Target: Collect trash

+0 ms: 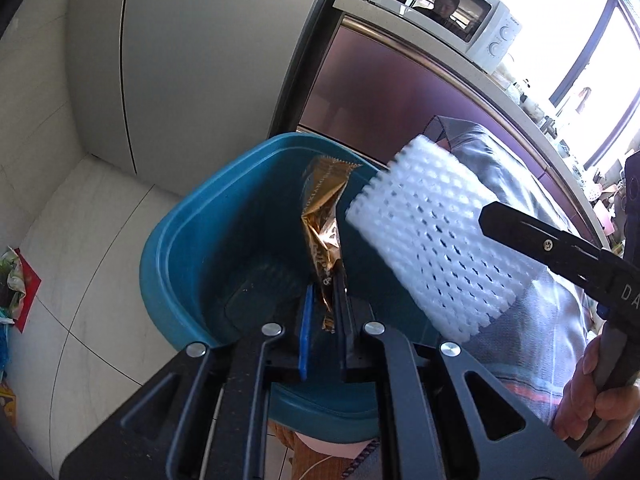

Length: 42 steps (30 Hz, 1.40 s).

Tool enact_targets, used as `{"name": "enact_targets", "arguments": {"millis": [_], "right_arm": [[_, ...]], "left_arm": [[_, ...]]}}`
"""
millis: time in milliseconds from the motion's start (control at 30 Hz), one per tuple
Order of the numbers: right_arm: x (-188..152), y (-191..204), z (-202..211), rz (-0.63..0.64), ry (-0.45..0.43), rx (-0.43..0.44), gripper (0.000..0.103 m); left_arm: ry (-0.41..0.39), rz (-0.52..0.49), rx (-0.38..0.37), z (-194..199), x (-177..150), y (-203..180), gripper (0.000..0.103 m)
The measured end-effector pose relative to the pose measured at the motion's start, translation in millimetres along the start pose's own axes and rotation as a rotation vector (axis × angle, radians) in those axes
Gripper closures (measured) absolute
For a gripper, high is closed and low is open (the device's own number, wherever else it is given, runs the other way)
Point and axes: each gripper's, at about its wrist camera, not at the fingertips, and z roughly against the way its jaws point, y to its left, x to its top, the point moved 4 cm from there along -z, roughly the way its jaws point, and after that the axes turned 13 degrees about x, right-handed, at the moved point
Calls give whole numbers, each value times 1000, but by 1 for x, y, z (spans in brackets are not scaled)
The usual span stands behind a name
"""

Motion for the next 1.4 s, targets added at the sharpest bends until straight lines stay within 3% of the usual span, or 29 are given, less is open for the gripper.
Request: {"name": "enact_targets", "arguments": {"millis": [100, 267, 400, 500, 733, 1100, 1400], "right_arm": [[-2, -4, 0, -19, -5, 6, 77], [-6, -6, 11, -22, -28, 11, 77], [-10, -7, 29, -12, -59, 20, 76], [-13, -6, 52, 12, -89, 20, 75], [-37, -10, 131, 49, -197, -23, 68], [-105, -47, 263, -36, -370, -249, 65], [-152, -86, 330, -157, -466, -377, 65]], "left_arm": [[6, 3, 7, -5, -2, -3, 83], [10, 15, 4, -10, -7, -5, 82], [-35, -1, -19, 3, -7, -13, 76], [-86, -35, -54, 22, -5, -27, 72], [-149, -155, -232, 64, -16, -91, 64], [-20, -375, -530, 88, -78, -219, 61], [105, -506, -663, 96, -131, -295, 59]]}}
